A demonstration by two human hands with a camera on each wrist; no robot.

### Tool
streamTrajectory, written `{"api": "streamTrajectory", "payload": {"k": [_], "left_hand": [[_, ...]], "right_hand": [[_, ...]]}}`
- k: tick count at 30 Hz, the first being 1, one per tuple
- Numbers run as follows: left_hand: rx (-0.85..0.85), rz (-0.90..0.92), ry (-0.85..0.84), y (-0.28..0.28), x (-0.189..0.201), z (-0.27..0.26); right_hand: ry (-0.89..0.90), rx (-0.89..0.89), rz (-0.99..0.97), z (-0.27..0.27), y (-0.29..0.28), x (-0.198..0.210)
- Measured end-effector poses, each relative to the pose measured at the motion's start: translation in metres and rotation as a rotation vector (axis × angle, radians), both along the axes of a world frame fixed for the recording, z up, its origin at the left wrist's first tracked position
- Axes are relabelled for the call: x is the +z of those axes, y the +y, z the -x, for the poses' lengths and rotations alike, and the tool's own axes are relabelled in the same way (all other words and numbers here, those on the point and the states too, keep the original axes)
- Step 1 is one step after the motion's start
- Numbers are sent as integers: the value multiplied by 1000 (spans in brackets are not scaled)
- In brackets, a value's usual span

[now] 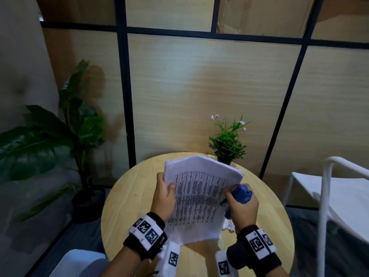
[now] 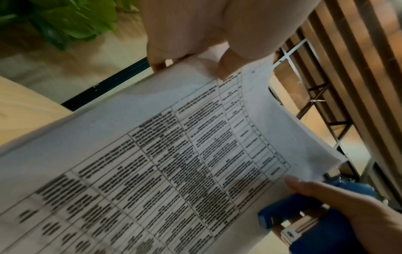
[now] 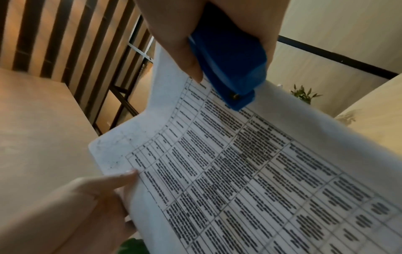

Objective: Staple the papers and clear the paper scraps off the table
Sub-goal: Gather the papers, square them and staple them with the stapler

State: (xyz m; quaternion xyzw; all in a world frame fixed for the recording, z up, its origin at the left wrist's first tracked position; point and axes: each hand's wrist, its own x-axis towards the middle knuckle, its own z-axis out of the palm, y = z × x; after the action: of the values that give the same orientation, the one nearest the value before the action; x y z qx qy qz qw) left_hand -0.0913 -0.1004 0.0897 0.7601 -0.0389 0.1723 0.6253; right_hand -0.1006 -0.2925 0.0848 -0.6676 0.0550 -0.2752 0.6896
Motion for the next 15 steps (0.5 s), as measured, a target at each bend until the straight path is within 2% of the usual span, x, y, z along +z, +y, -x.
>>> {"api": "streamTrajectory", "payload": {"k": [3, 6, 11, 13, 15], "left_hand": [[59, -61, -89, -6, 8, -1], [72, 5, -143, -13, 12, 7], [65, 33, -1, -19, -24, 18], [48, 29, 29, -21, -26, 18], [49, 7, -10, -21, -19, 15]], "right_hand": [[-65, 0, -32, 3, 3, 13], [-143, 6, 29, 12, 4, 18], [-13, 103, 195, 33, 12, -15], [24, 109, 232, 33, 14, -20], [33, 101, 240, 31, 14, -15]]}}
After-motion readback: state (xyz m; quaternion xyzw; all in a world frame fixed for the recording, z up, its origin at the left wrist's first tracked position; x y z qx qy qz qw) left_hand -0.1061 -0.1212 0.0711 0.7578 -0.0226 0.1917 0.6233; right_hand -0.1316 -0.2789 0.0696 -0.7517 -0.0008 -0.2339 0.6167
